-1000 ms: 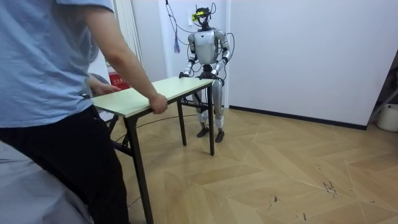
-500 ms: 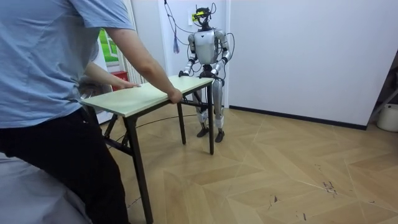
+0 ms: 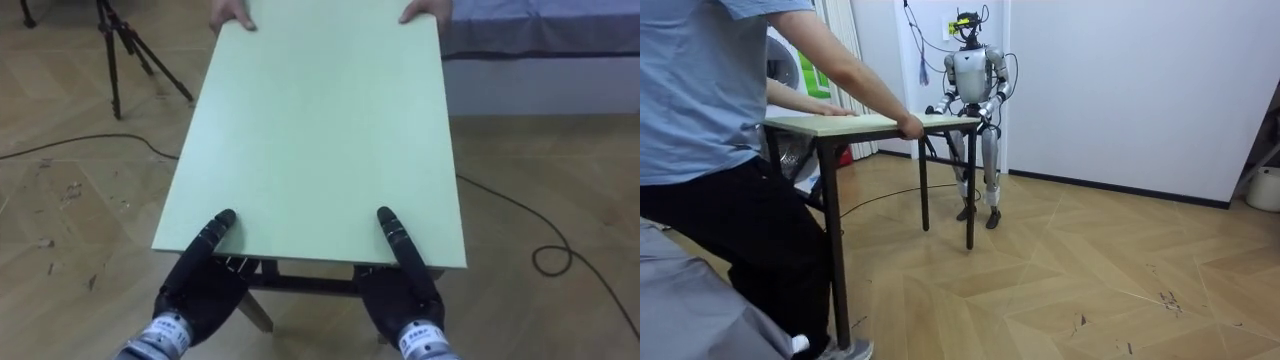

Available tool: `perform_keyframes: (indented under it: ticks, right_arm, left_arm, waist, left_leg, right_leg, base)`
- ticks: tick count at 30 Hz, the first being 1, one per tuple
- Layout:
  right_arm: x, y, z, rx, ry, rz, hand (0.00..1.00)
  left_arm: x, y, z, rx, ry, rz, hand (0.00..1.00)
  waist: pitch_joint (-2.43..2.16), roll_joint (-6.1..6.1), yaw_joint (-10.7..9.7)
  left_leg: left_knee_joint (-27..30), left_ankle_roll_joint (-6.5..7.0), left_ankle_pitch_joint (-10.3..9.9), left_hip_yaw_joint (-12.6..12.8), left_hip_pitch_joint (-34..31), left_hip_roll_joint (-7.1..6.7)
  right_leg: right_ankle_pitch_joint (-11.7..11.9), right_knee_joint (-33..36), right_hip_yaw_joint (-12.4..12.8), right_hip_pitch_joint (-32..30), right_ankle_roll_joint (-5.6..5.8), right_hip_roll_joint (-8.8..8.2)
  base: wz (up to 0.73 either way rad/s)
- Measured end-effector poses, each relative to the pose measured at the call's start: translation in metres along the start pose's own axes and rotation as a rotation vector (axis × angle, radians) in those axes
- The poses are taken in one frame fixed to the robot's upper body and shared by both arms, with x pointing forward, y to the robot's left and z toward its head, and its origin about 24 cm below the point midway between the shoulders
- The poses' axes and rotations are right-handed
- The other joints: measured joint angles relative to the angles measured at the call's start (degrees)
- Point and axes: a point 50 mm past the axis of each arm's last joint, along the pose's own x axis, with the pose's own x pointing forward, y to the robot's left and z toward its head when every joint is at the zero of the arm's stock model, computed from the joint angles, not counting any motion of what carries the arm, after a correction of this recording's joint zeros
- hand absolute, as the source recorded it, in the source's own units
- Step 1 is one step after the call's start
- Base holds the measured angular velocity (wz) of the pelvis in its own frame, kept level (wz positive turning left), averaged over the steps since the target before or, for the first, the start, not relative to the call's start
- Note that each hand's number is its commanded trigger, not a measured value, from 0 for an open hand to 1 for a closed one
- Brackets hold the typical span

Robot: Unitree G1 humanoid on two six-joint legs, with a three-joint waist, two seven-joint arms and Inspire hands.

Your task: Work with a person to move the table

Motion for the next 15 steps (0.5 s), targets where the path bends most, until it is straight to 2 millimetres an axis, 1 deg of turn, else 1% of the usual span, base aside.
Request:
perform_keyframes:
  ticks: [4, 6, 9, 15]
  right_arm:
    - [0.000, 0.002, 0.000, 0.005, 0.002, 0.018, 1.00]
    - [0.000, 0.004, -0.004, 0.005, -0.004, 0.038, 1.00]
    - [-0.007, 0.002, -0.009, 0.001, -0.016, 0.040, 1.00]
    - [-0.009, -0.001, -0.011, -0.023, -0.029, 0.030, 1.00]
  left_arm:
    - [-0.004, -0.002, -0.001, -0.001, -0.018, -0.018, 1.00]
    - [-0.007, -0.002, -0.001, -0.006, -0.036, -0.039, 1.00]
    - [-0.013, -0.001, -0.006, -0.016, -0.049, -0.057, 1.00]
    - [-0.019, 0.004, -0.012, -0.012, -0.061, -0.041, 1.00]
  waist:
    - [-0.04, -0.07, 0.00]
    - [-0.28, -0.25, 0.03]
    - [-0.50, -0.62, 0.43]
    - [-0.44, -1.16, 0.60]
  left_leg:
    - [0.06, 0.00, 0.00, 0.16, -0.14, 0.00]
    - [0.34, 0.00, 0.00, 0.12, -1.01, 0.05]
    - [0.41, 0.00, 0.00, 0.07, -1.25, 0.06]
    - [0.33, 0.00, 0.00, 0.01, -1.43, 0.05]
  right_leg:
    - [-0.03, -0.03, 0.19, -0.15, 0.03, -0.01]
    - [-0.03, 0.17, 0.16, -1.03, 0.02, 0.00]
    - [-0.02, 0.21, 0.01, -1.20, 0.02, -0.02]
    - [-0.01, 0.59, -0.12, -1.48, 0.03, -0.03]
  base:
    - [0.00]
    - [0.00]
    - [0.00]
    - [0.00]
